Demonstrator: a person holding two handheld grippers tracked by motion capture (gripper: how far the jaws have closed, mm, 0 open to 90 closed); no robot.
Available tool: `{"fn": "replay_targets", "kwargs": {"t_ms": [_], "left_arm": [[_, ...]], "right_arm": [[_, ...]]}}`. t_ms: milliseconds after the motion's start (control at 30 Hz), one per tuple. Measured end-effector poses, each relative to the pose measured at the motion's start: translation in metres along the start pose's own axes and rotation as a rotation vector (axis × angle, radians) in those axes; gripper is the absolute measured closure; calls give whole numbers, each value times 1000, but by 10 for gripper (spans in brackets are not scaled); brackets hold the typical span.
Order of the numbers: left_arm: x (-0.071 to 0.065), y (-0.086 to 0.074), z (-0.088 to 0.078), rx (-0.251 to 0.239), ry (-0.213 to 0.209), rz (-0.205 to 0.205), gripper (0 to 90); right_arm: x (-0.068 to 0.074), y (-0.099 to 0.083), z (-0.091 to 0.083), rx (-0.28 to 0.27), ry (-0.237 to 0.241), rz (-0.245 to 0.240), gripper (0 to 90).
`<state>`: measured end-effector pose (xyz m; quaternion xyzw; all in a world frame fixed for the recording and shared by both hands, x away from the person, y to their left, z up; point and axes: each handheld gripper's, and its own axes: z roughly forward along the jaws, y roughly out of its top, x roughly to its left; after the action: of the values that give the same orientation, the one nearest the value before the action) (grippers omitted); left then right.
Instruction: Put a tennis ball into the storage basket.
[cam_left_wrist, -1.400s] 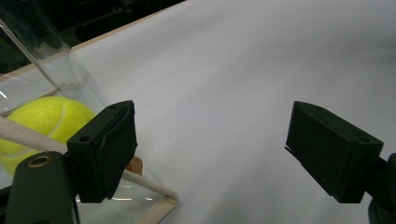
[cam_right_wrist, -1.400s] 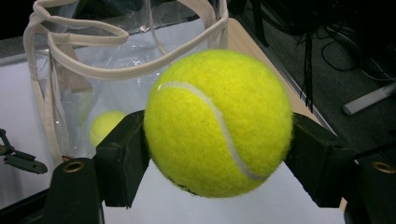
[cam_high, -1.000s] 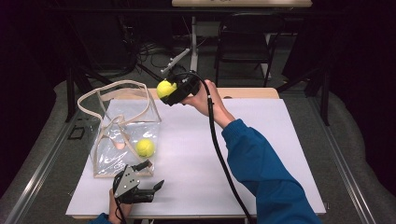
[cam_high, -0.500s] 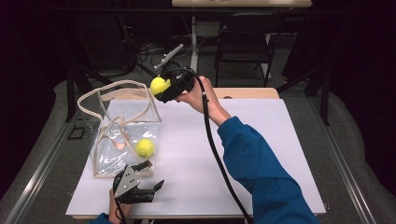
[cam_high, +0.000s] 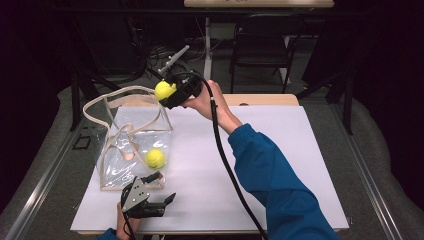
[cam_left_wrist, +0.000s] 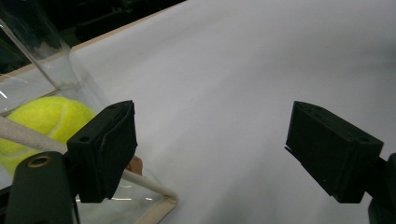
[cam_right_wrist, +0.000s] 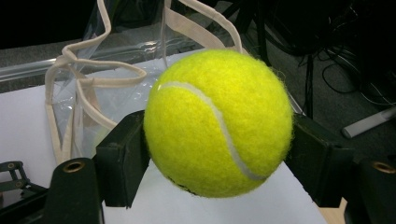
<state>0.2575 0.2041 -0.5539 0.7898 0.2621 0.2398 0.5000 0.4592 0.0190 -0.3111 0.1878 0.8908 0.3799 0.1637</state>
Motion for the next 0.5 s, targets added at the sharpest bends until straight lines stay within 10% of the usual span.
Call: {"fn": "replay_targets", "kwargs": {"t_ms": [500], "left_arm": [[0, 0, 0, -2, 0, -1, 159]], "right_arm": [[6, 10, 7, -1, 10, -14, 265]]}}
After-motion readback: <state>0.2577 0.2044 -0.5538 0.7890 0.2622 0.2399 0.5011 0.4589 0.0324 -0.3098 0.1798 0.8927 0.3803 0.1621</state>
